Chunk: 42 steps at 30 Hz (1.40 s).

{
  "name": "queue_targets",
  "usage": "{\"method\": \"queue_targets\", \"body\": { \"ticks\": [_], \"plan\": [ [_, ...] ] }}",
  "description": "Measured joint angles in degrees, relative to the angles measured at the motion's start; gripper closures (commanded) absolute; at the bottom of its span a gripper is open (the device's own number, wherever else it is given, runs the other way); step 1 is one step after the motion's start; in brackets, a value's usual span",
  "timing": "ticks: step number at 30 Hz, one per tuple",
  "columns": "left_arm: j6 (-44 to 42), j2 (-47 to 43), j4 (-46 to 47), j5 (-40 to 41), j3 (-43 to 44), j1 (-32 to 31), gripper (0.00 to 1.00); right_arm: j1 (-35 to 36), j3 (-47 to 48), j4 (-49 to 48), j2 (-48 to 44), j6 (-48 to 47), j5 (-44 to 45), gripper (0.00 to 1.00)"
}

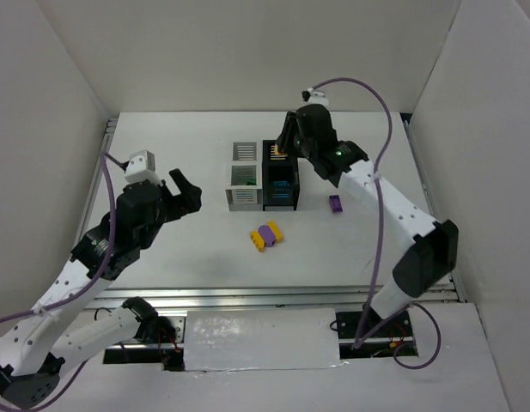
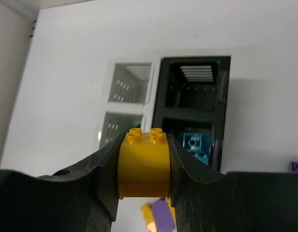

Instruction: Sort the legos into containers by color

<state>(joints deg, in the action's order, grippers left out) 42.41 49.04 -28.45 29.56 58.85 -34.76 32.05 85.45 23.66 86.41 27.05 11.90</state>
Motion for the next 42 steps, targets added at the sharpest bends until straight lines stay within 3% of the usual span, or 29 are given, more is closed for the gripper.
{"method": "queue_targets", "body": {
  "ticks": [7,15,16,18,20,21,23,25,26,31,35,42],
  "plan": [
    [-0.68,-3.17,-12.63,-7.17,-0.07,-0.39,0.00,-0.98,14.01,1.22,17.97,-3.89,6.16,1.00],
    [-3.08,-7.96,-17.18,-9.44,-4.52,-0.42,0.00,-1.38,18.53,3.93,27.98,-4.61,7.93,0.92],
    [-3.21,-8.20,-17.42,-9.73,-4.96,-0.42,0.00,-1.38,18.53,4.31,28.28,-4.63,8.09,0.88],
    [-3.39,-8.22,-17.53,-10.62,-5.64,-0.42,0.00,-1.49,18.53,4.74,28.39,-4.66,8.26,0.66],
    [-3.48,-8.09,-17.46,-11.37,-5.86,-0.42,0.00,-1.57,18.86,4.79,28.39,-4.63,8.28,0.52],
    [-3.50,-7.85,-17.33,-11.67,-5.88,-0.42,0.01,-1.60,19.15,4.79,28.39,-4.63,8.26,0.34],
    [-3.56,-7.26,-16.96,-12.39,-5.95,-0.42,0.01,-1.73,19.56,4.98,28.41,-4.74,8.24,0.24],
    [-3.65,-6.80,-16.41,-13.40,-6.16,-0.42,0.00,-1.84,19.82,4.98,28.41,-4.90,8.09,0.05],
    [-3.67,-6.56,-16.20,-13.73,-6.34,-0.42,0.01,-1.90,19.91,4.98,28.41,-4.98,8.00,0.00],
    [-3.63,-5.62,-14.99,-15.19,-7.82,-0.42,0.01,-1.95,20.00,5.29,28.24,-5.66,7.76,0.00],
    [-2.99,-4.35,-13.09,-16.61,-8.59,-0.42,0.01,-1.97,15.15,4.61,23.61,-3.87,6.03,0.00],
    [3.65,3.41,-8.72,-16.11,-9.53,-3.43,0.02,-1.84,-15.34,2.51,-10.56,2.80,3.15,0.00]
  ]
}}
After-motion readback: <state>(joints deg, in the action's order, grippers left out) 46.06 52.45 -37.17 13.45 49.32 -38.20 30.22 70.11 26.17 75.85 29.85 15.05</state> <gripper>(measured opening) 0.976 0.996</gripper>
